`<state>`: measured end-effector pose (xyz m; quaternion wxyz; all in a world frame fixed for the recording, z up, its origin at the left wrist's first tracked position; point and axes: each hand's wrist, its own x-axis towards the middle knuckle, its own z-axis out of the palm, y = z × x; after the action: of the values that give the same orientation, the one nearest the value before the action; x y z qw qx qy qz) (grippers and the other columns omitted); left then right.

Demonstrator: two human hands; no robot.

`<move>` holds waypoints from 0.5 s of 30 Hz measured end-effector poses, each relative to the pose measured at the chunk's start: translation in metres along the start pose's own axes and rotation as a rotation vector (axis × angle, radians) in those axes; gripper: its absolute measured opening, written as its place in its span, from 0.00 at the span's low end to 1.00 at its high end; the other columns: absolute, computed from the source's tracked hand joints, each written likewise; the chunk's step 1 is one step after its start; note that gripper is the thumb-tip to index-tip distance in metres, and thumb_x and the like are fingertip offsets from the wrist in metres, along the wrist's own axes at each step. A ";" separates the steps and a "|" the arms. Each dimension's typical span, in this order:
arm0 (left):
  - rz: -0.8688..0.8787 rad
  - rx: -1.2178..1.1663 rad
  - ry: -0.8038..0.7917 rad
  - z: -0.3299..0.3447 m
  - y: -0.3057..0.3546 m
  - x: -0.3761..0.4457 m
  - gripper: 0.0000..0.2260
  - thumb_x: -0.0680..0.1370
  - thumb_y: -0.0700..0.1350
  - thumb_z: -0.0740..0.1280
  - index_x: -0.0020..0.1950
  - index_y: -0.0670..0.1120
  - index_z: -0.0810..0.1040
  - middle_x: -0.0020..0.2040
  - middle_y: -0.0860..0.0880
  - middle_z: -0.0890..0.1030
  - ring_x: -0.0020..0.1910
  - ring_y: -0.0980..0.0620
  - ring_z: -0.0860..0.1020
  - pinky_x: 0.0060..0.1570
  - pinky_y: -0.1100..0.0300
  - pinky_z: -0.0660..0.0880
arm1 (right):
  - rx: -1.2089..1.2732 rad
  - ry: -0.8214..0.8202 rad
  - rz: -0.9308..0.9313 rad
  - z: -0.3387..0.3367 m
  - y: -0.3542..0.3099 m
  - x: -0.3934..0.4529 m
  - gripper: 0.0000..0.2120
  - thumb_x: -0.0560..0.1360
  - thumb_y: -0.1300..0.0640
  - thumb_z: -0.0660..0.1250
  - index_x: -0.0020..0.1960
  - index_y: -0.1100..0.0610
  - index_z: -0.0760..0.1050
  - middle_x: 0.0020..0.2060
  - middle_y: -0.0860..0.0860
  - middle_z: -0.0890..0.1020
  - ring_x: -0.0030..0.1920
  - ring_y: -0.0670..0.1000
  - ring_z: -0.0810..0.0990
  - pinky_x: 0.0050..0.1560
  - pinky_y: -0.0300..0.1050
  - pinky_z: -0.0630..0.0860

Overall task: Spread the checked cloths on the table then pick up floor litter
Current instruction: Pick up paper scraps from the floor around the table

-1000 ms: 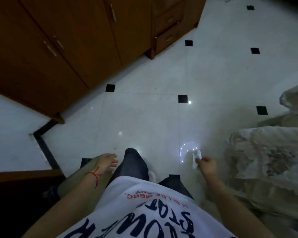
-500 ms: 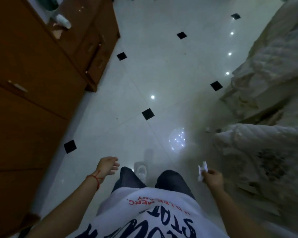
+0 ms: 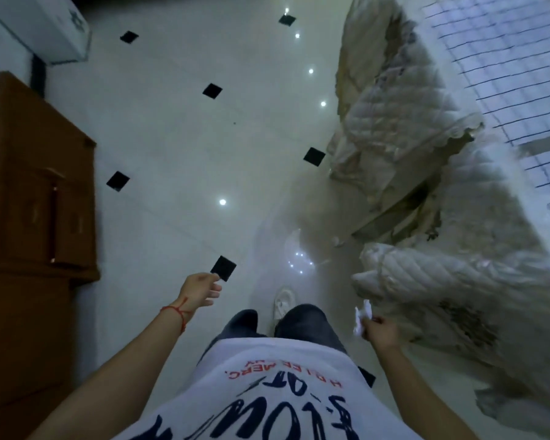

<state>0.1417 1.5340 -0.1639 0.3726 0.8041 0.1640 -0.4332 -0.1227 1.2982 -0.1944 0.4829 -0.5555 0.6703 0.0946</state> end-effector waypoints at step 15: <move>0.086 0.518 -0.265 0.038 0.162 0.111 0.06 0.78 0.41 0.61 0.45 0.40 0.75 0.35 0.45 0.76 0.33 0.50 0.73 0.33 0.61 0.70 | 0.431 0.191 0.191 0.070 -0.085 0.047 0.11 0.72 0.62 0.66 0.40 0.72 0.78 0.35 0.59 0.80 0.38 0.53 0.77 0.44 0.43 0.72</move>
<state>0.2783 1.3906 -0.1936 0.1914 0.8151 -0.0364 -0.5456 -0.0101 1.2827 -0.2311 0.5134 -0.3803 0.7671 -0.0582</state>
